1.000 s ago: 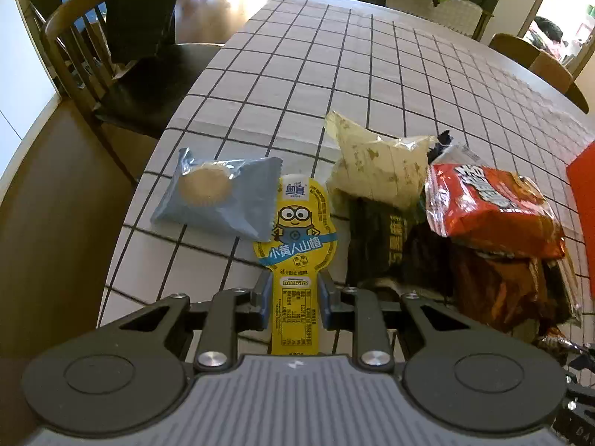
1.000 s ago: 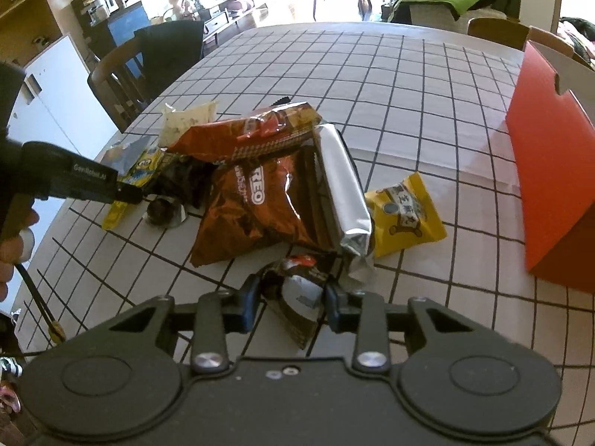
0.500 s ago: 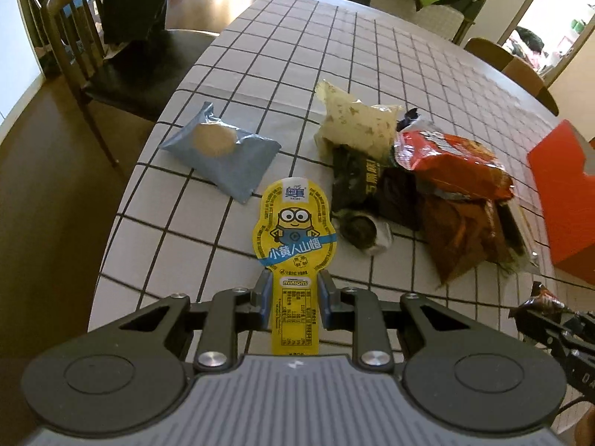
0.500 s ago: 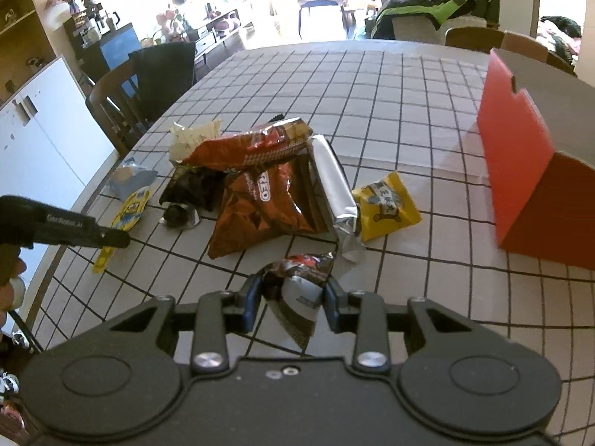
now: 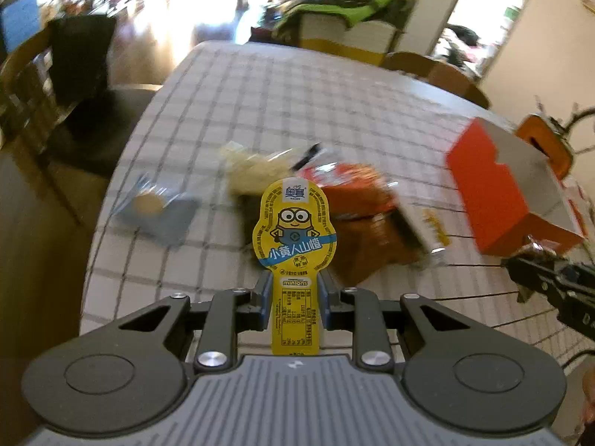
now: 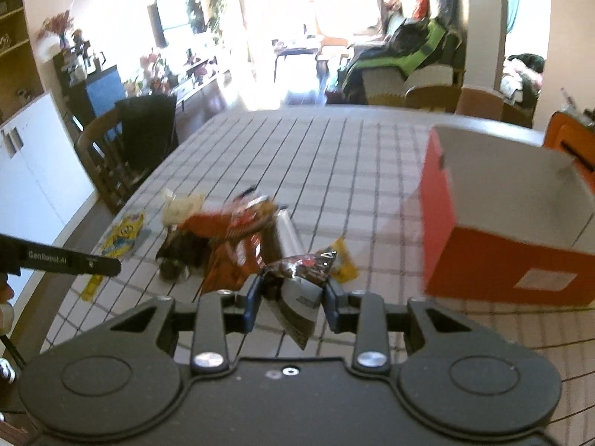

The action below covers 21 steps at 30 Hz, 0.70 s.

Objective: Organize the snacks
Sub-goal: 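Carry both held packets over the open red-and-white box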

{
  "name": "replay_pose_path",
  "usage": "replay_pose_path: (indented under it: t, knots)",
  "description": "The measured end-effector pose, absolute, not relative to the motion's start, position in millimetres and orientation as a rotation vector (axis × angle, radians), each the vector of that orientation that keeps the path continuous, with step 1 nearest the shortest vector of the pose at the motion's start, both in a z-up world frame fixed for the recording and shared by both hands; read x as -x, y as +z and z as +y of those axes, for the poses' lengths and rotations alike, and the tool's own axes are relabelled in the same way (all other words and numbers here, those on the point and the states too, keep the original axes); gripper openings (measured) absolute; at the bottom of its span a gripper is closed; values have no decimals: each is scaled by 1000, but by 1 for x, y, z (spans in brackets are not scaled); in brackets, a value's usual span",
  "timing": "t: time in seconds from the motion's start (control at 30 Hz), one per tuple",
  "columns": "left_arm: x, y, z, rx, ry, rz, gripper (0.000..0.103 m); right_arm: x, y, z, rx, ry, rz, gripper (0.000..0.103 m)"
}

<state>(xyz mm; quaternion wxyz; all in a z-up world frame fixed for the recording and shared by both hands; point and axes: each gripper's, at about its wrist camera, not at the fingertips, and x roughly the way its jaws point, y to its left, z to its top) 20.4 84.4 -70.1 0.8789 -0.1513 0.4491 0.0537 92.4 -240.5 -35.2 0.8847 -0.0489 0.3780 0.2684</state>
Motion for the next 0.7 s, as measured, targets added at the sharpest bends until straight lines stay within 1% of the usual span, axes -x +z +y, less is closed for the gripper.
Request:
replay_pose_path:
  t: [0.2, 0.37, 0.7]
  knots:
    - [-47, -42, 39, 248, 15, 887, 24, -107, -16, -270, 76, 509, 744, 34]
    - [-78, -29, -4, 218, -46, 872, 24, -134, -7, -305, 73, 465, 718, 34]
    - [-137, -18, -101, 147, -119, 873, 24, -187, -12, -369, 89, 416, 711, 34]
